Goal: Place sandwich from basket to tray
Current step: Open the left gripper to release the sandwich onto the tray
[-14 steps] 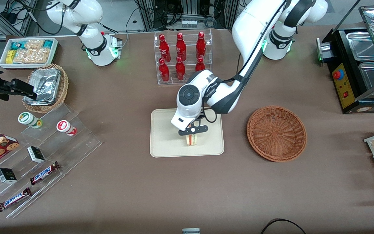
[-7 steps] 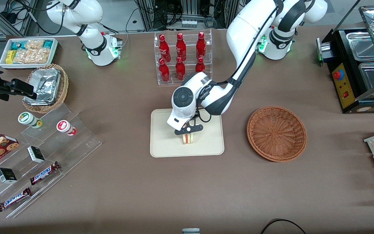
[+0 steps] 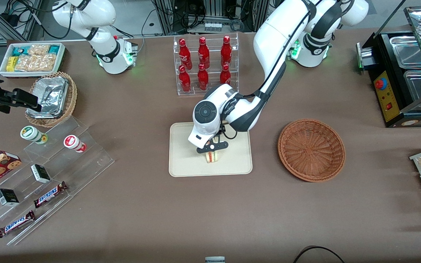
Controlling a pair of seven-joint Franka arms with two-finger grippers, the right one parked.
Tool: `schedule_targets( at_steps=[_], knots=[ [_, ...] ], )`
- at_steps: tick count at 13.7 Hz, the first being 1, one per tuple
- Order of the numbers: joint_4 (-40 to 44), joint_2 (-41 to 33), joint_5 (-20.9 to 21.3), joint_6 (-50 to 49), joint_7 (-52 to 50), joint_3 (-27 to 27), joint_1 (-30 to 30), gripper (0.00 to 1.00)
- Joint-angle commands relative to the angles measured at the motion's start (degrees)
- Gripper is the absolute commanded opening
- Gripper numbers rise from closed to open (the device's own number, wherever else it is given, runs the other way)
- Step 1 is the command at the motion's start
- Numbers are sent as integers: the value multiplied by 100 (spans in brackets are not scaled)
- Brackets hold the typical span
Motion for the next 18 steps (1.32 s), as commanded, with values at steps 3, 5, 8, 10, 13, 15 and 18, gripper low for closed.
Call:
schedule_targets(
  at_steps=[3,5,8,10,13,15,18],
  knots=[
    [593,-304,-56,-693,-10,81,81,100],
    [937,-348,-38,-1125,-10,81,126,100],
    [964,-673,-21,-1573,7,151,204,100],
    [938,-892,-3,-1969,391,151,389,100],
    [781,-1174,6,-2523,867,187,862,100],
    [456,-1358,23,-2515,1770,187,1162,100],
    [-456,-2121,23,-2498,2843,187,1768,100]
  ],
)
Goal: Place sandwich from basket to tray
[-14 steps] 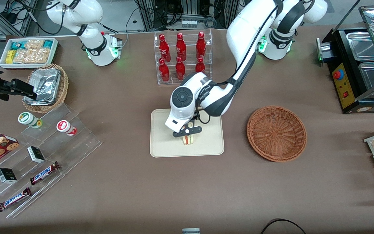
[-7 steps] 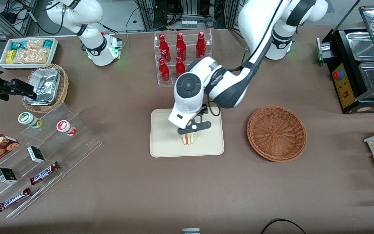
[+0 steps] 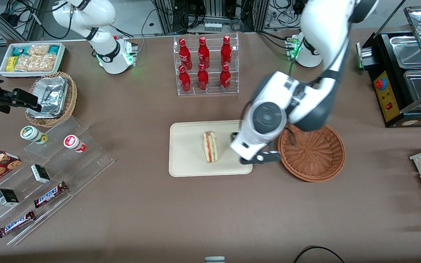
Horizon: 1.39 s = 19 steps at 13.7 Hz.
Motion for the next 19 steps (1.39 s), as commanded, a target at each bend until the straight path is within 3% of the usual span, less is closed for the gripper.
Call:
schedule_targets(
  at_steps=[1,6,9,13,15,19],
  knots=[
    [-1159,-1001,12,8,917,-33,449,100],
    [-2416,-2258,20,157,2491,-33,1390,100],
    [-2813,-2927,20,96,2862,-33,1961,100],
    [-2744,-3367,318,-202,3758,28,2472,100],
    [-2586,-3500,573,-317,3812,55,2542,100],
    [-2313,-3649,618,-467,3803,55,2569,100]
  ],
)
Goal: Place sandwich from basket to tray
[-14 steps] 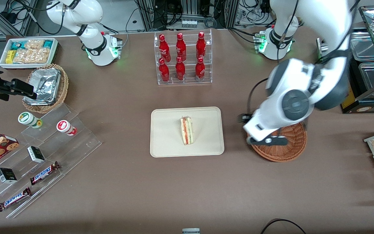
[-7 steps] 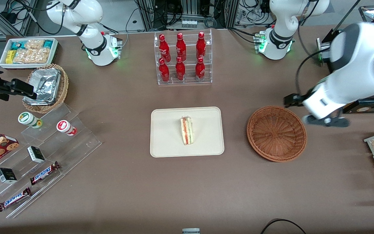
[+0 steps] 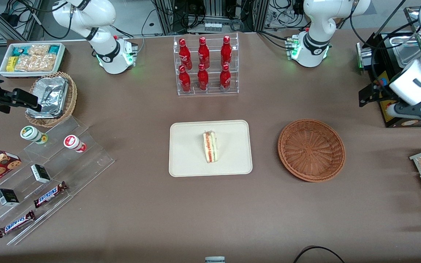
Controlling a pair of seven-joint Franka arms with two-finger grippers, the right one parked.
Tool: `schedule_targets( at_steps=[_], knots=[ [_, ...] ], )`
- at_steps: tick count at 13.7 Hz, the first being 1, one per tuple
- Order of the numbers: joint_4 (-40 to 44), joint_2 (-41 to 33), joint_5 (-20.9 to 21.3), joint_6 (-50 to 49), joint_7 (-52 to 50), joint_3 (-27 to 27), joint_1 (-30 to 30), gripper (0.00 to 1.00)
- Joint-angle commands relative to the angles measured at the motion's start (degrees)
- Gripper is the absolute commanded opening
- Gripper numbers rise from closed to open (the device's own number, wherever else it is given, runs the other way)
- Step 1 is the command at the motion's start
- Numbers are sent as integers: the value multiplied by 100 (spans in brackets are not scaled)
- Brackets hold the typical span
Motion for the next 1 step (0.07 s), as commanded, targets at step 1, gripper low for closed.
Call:
schedule_targets(
  at_steps=[1],
  knots=[
    [110,-90,87,-122,49,-39,25,100]
  ],
)
